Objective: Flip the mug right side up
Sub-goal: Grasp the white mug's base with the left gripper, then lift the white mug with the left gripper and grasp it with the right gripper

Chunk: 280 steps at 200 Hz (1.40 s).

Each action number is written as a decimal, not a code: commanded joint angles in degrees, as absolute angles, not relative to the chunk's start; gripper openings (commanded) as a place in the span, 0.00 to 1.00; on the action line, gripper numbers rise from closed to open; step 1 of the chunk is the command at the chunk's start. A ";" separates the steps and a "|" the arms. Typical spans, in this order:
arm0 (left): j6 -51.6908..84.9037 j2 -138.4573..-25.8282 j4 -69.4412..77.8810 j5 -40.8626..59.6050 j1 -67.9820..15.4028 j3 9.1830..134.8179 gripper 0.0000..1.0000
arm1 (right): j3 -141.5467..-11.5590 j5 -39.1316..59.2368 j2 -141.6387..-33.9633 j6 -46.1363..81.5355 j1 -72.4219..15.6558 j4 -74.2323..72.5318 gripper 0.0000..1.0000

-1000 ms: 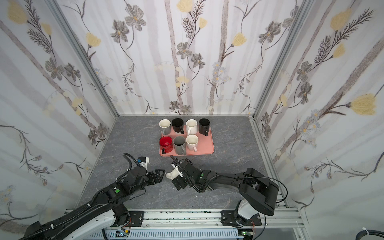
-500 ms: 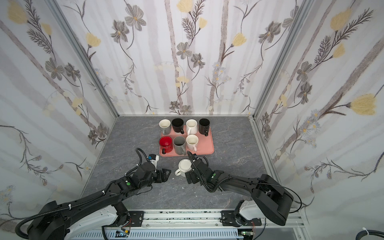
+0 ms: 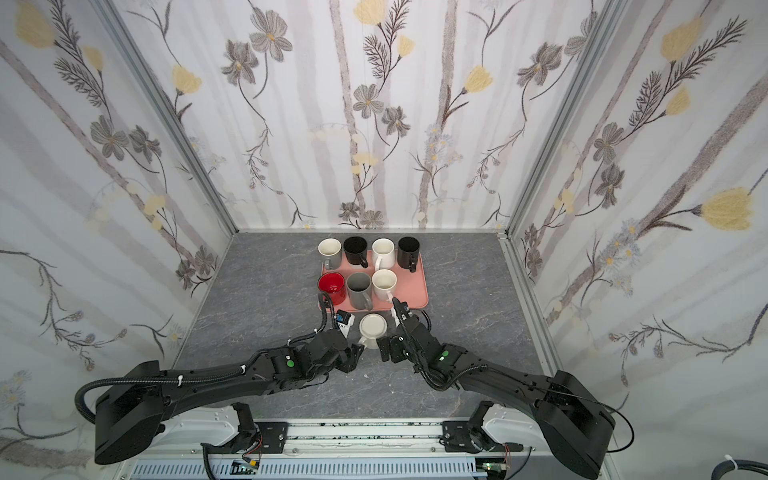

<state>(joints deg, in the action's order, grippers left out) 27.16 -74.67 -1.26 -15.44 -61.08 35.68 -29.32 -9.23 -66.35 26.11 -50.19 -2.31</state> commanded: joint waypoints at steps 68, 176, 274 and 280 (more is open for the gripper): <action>23.18 -85.31 -0.99 -21.35 -62.50 41.51 0.42 | -27.51 -11.07 -63.38 28.03 -49.41 -2.81 0.98; 20.28 -89.51 1.23 -26.38 -63.70 42.48 0.19 | -26.81 -10.81 -62.40 28.30 -48.87 -2.97 0.98; 20.42 -83.94 4.06 -27.62 -64.61 38.95 0.00 | -26.17 -10.07 -57.60 28.39 -48.87 -5.67 1.00; 20.85 -82.43 4.56 -27.68 -64.56 38.30 0.00 | -25.98 -10.08 -56.85 28.72 -48.87 -6.16 1.00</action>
